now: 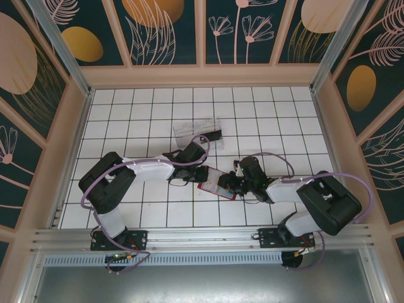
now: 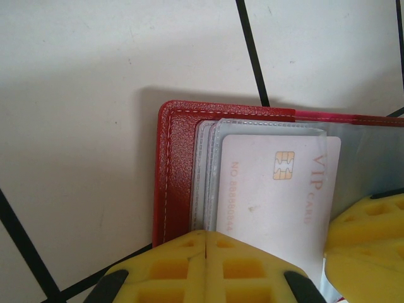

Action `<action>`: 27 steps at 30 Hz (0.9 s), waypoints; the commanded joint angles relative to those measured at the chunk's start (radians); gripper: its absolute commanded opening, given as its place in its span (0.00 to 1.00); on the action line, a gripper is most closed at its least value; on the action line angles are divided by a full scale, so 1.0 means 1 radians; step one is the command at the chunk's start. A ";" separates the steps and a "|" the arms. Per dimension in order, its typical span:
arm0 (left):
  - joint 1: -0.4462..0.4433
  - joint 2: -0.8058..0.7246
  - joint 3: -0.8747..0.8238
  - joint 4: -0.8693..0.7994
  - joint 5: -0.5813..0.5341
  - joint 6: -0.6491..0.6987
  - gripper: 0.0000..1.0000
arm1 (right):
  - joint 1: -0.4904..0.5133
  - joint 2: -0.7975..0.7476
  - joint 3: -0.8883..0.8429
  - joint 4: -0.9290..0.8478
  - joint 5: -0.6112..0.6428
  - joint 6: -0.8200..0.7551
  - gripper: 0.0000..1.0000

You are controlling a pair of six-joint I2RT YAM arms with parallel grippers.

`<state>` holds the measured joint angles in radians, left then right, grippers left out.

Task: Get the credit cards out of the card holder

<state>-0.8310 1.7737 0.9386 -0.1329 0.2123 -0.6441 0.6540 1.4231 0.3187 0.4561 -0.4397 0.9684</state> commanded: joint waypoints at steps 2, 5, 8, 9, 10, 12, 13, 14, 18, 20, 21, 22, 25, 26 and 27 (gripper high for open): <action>0.003 0.010 -0.019 -0.042 0.014 -0.009 0.00 | -0.004 0.032 0.021 0.027 -0.002 0.014 0.21; 0.003 0.009 -0.021 -0.040 0.015 -0.011 0.00 | -0.005 0.037 0.022 0.037 -0.007 0.017 0.21; 0.004 0.008 -0.023 -0.042 0.013 -0.011 0.00 | -0.004 0.031 0.017 0.050 -0.011 0.022 0.20; 0.003 0.007 -0.023 -0.042 0.013 -0.011 0.00 | -0.005 0.024 0.012 0.057 -0.011 0.026 0.19; 0.004 0.007 -0.023 -0.043 0.012 -0.011 0.00 | -0.005 0.016 0.007 0.063 -0.010 0.028 0.19; 0.003 0.010 -0.020 -0.042 0.011 -0.011 0.00 | -0.005 0.002 0.003 0.070 -0.009 0.027 0.19; 0.004 0.011 -0.018 -0.042 0.012 -0.012 0.00 | -0.005 -0.005 0.003 0.076 -0.012 0.026 0.18; 0.003 0.013 -0.015 -0.042 0.013 -0.012 0.00 | -0.004 -0.010 0.001 0.085 -0.017 0.026 0.18; 0.004 0.015 -0.014 -0.041 0.014 -0.013 0.00 | -0.005 -0.037 -0.013 0.121 -0.022 0.032 0.17; 0.003 0.014 -0.017 -0.042 0.013 -0.012 0.00 | -0.005 -0.048 -0.016 0.122 -0.021 0.030 0.16; 0.003 0.015 -0.016 -0.043 0.013 -0.012 0.00 | -0.005 -0.052 -0.017 0.120 -0.021 0.028 0.16; 0.003 0.015 -0.016 -0.043 0.013 -0.012 0.00 | -0.006 -0.053 -0.017 0.118 -0.019 0.027 0.15; 0.003 0.015 -0.015 -0.042 0.015 -0.013 0.00 | -0.006 -0.055 -0.017 0.119 -0.019 0.029 0.13; 0.003 0.016 -0.015 -0.043 0.015 -0.013 0.00 | -0.006 -0.058 -0.021 0.119 -0.018 0.031 0.12; 0.004 0.016 -0.015 -0.042 0.016 -0.013 0.00 | -0.005 -0.063 -0.025 0.117 -0.015 0.034 0.12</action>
<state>-0.8310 1.7737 0.9386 -0.1345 0.2203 -0.6479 0.6540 1.3914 0.3126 0.5358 -0.4480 0.9958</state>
